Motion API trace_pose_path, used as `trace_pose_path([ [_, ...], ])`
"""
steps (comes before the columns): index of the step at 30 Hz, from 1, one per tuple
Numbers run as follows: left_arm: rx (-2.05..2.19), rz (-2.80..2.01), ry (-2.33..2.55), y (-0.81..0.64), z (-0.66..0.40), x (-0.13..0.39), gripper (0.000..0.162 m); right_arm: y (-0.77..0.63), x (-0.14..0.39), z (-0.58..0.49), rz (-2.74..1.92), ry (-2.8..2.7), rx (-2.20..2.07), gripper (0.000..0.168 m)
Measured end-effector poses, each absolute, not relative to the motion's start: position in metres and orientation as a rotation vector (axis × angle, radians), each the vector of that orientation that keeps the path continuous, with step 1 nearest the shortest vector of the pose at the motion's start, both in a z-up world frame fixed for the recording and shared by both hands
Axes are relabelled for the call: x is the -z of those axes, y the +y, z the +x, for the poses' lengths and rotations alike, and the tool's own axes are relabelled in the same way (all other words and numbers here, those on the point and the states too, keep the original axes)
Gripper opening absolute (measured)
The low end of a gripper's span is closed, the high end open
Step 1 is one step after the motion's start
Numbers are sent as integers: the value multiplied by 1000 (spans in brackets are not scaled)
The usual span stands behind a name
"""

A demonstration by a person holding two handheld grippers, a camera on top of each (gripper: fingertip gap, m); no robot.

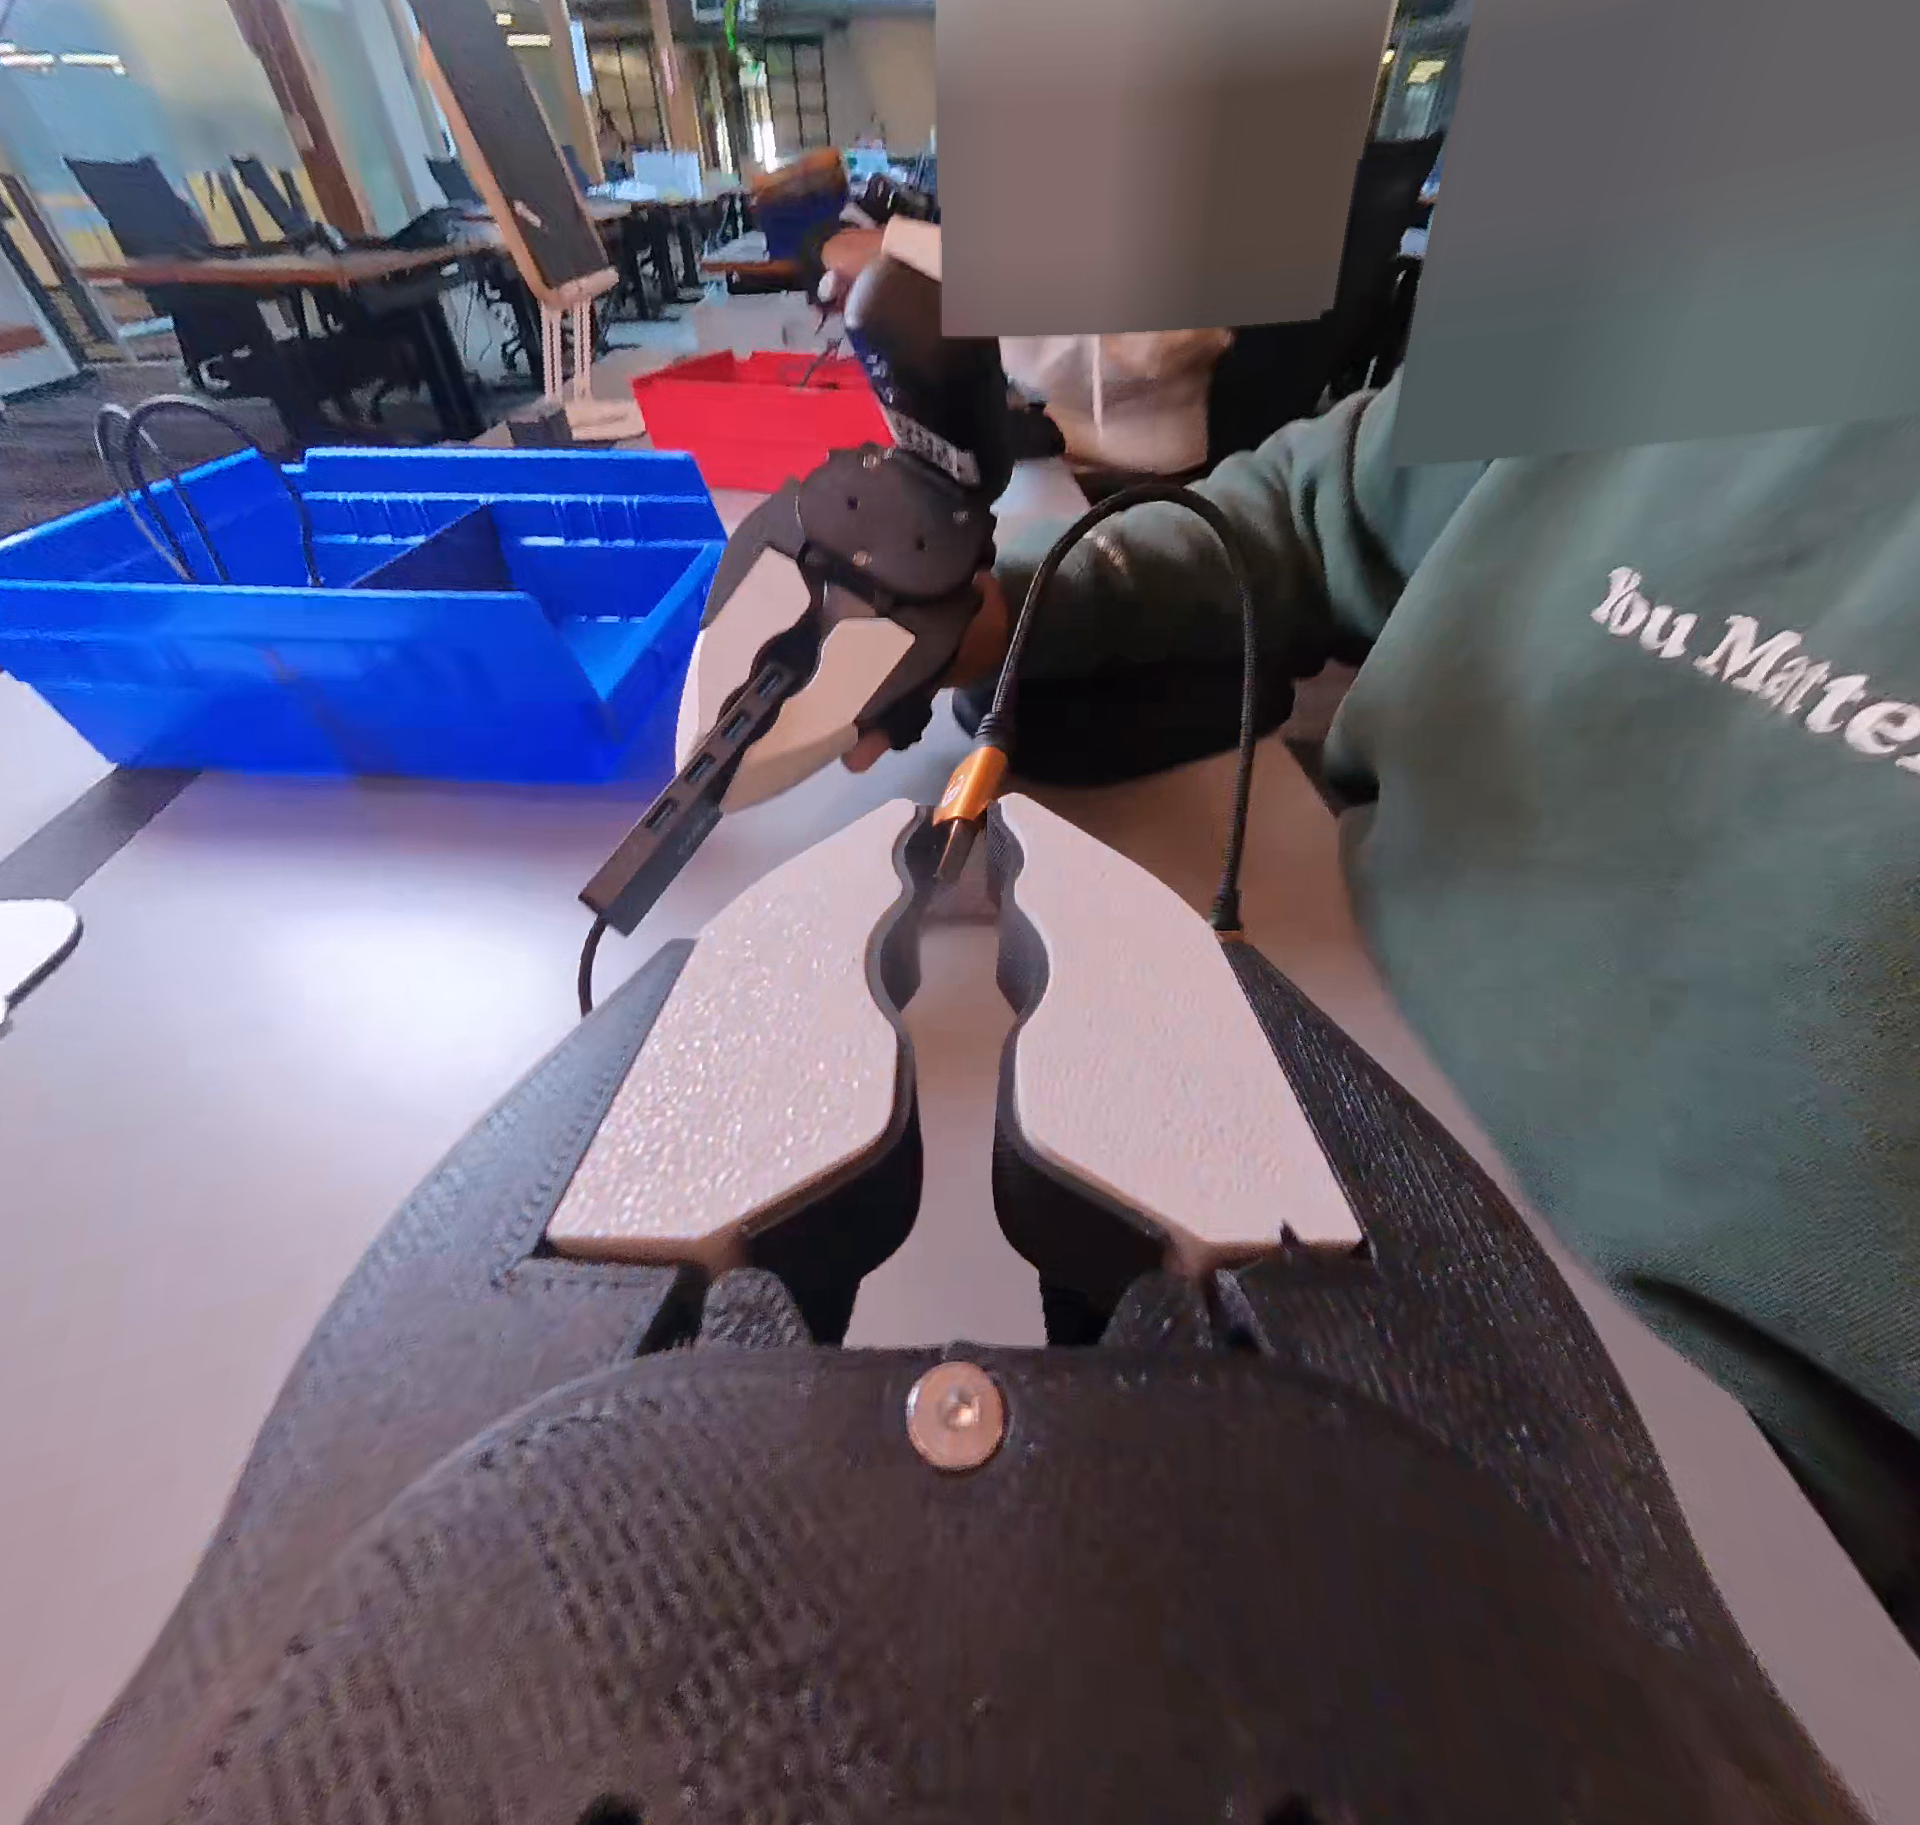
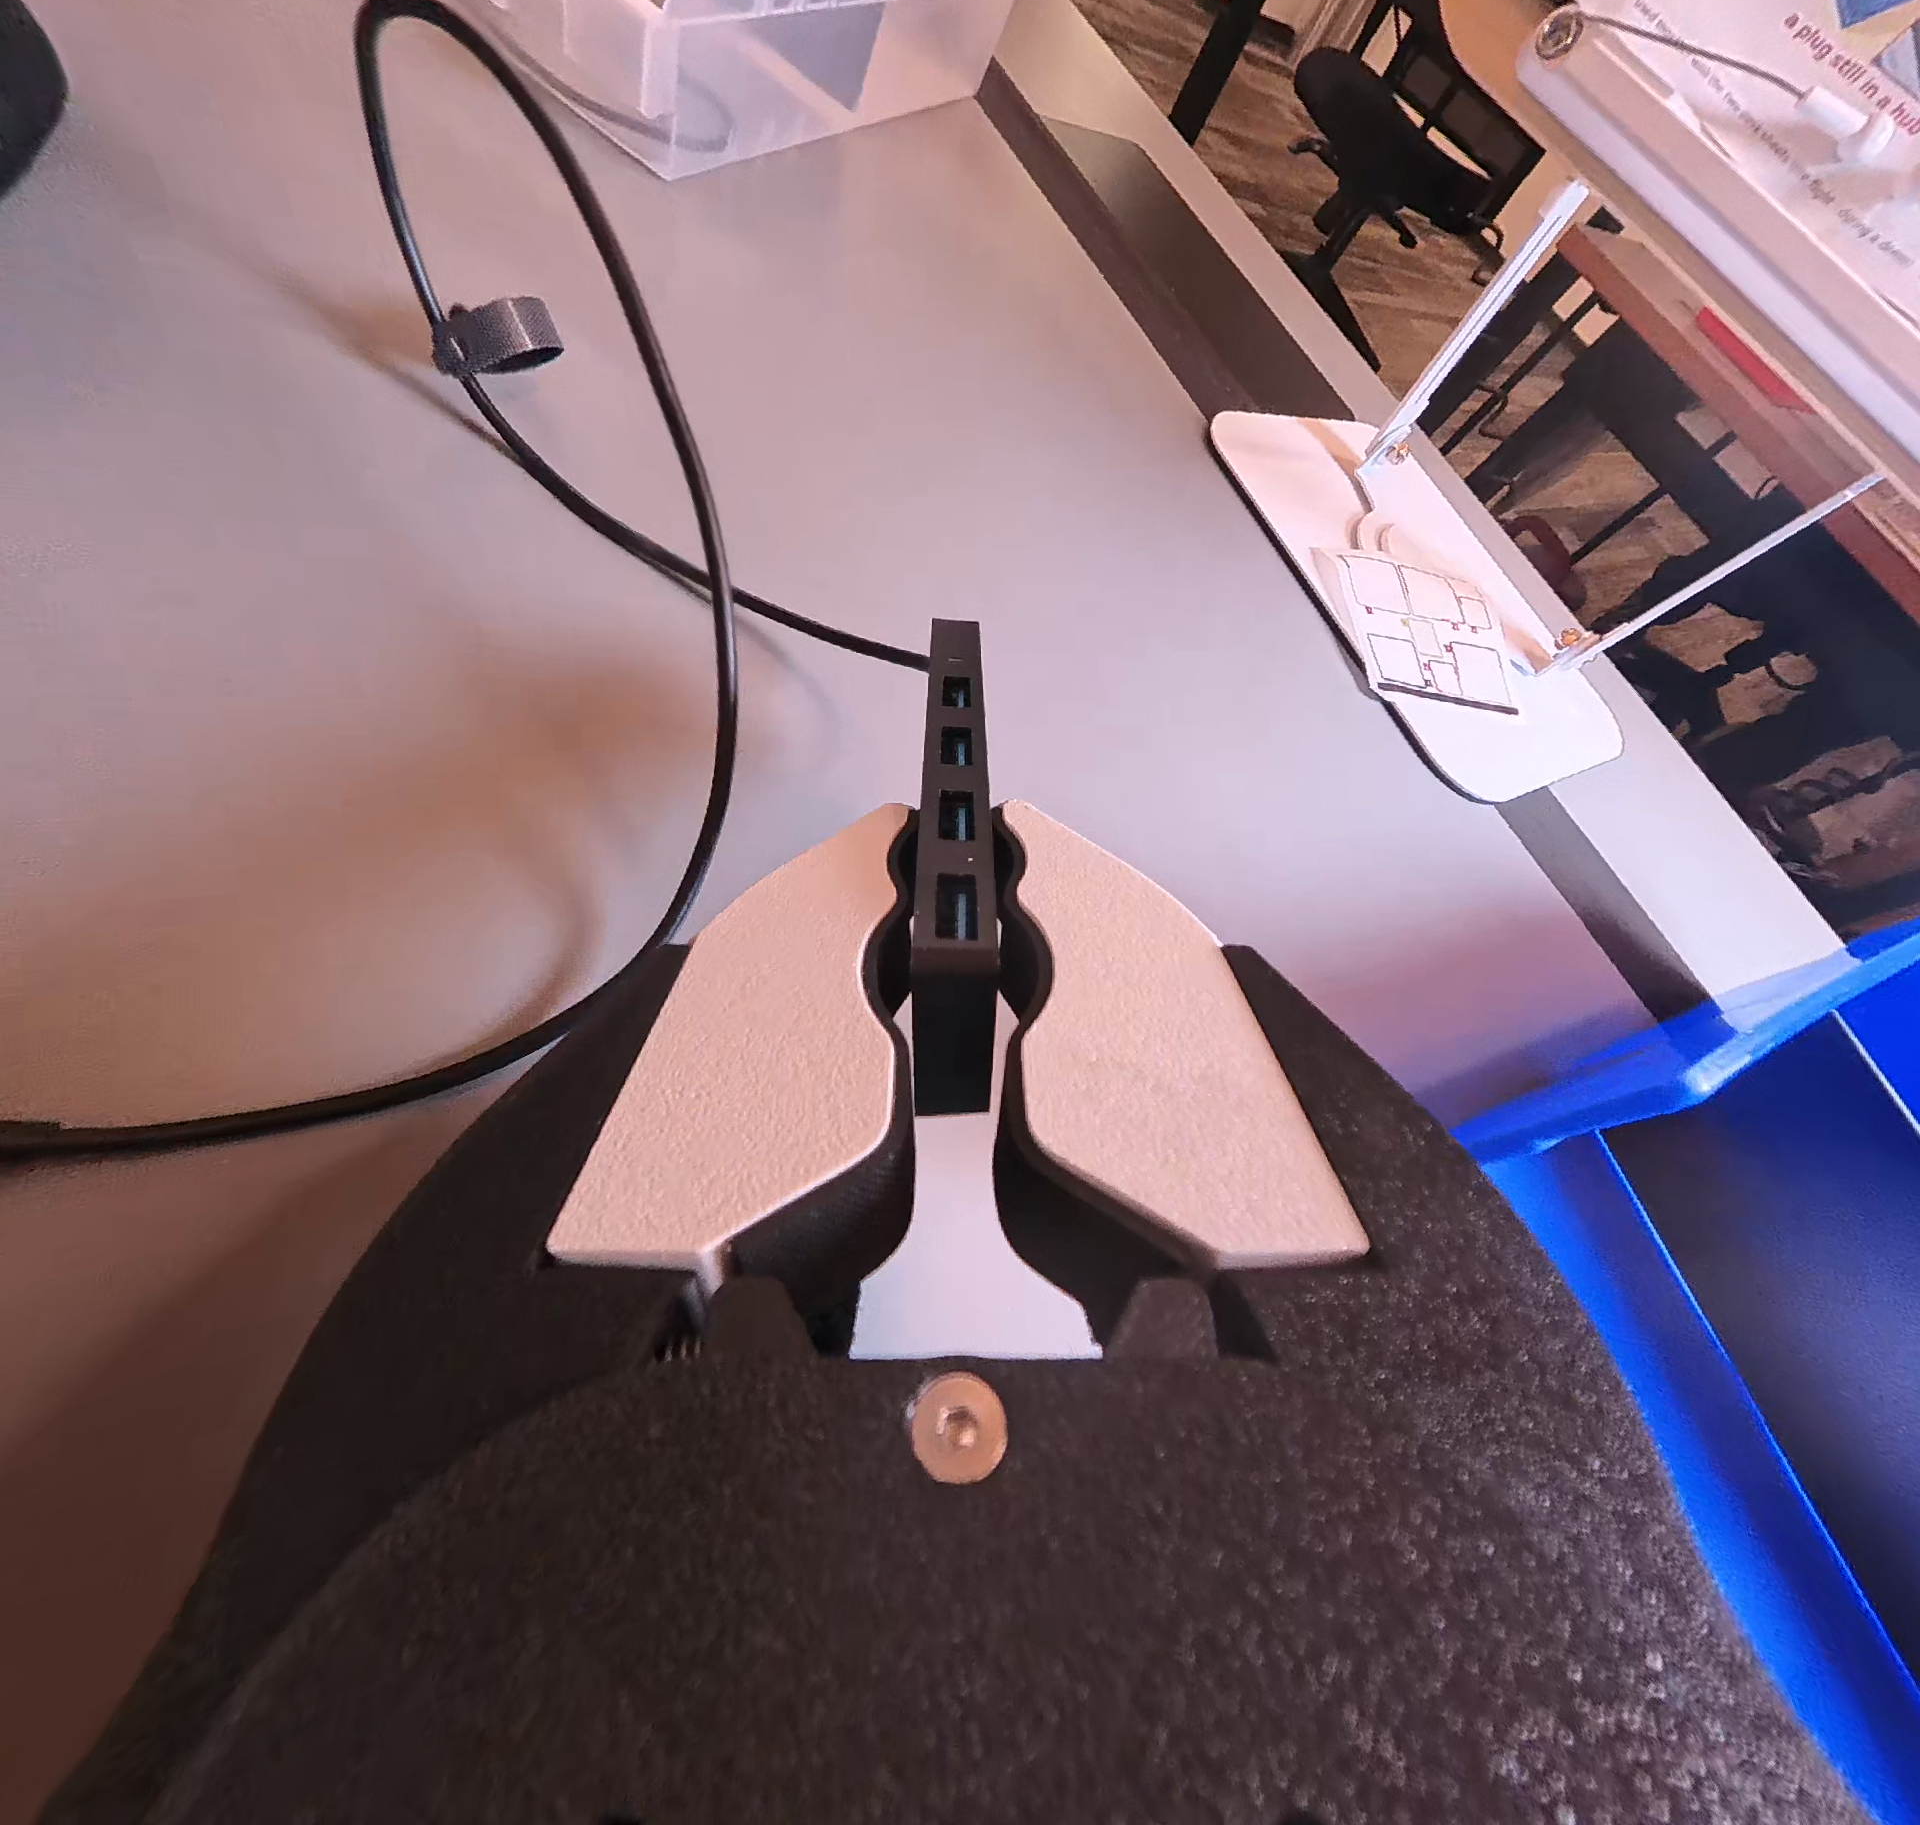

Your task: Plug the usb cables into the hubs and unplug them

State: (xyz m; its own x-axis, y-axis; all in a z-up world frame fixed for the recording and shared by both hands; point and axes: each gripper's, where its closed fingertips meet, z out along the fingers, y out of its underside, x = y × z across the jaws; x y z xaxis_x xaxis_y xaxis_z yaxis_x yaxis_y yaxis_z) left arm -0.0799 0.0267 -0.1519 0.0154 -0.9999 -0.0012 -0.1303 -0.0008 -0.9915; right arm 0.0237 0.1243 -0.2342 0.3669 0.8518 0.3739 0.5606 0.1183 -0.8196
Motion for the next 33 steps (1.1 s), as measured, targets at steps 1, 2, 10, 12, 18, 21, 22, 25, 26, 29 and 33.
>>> trace_pose_path([
  [1, 1154, -1299, 1283, 26, -79, 148, 9, 124, 233, 23, -1553, -1309, -345, 12],
  [2, 1173, -1291, 1277, 25, -78, 145, 9, 123, 232, 22, -1544, -1309, -349, 12],
  [10, 1028, -1418, 1393, 33, -55, 176, 9, 116, 225, 18, -1483, -1320, -369, 12],
  [12, 842, -1445, 1577, 27, -51, 202, 10, 116, 225, 18, -1482, -1318, -367, 12],
  [18, 338, -1409, 1925, 23, -64, 259, 10, 117, 225, 20, -1483, -1322, -356, 12],
  [21, 211, -1462, 1975, 23, -78, 273, 10, 117, 227, 20, -1486, -1329, -347, 12],
  [22, 217, -1506, 1990, 21, -83, 276, 15, 117, 228, 20, -1488, -1332, -345, 12],
  [25, 271, -1607, 1934, 18, -96, 268, 27, 118, 230, 20, -1499, -1334, -345, 12],
  [26, 275, -1621, 1908, 18, -97, 262, 27, 118, 230, 20, -1503, -1333, -347, 12],
  [29, 201, -1629, 1878, 16, -89, 253, 24, 119, 233, 20, -1512, -1335, -349, 12],
  [33, 142, -1757, 1934, 8, -68, 275, 27, 120, 236, 20, -1525, -1340, -348, 12],
])
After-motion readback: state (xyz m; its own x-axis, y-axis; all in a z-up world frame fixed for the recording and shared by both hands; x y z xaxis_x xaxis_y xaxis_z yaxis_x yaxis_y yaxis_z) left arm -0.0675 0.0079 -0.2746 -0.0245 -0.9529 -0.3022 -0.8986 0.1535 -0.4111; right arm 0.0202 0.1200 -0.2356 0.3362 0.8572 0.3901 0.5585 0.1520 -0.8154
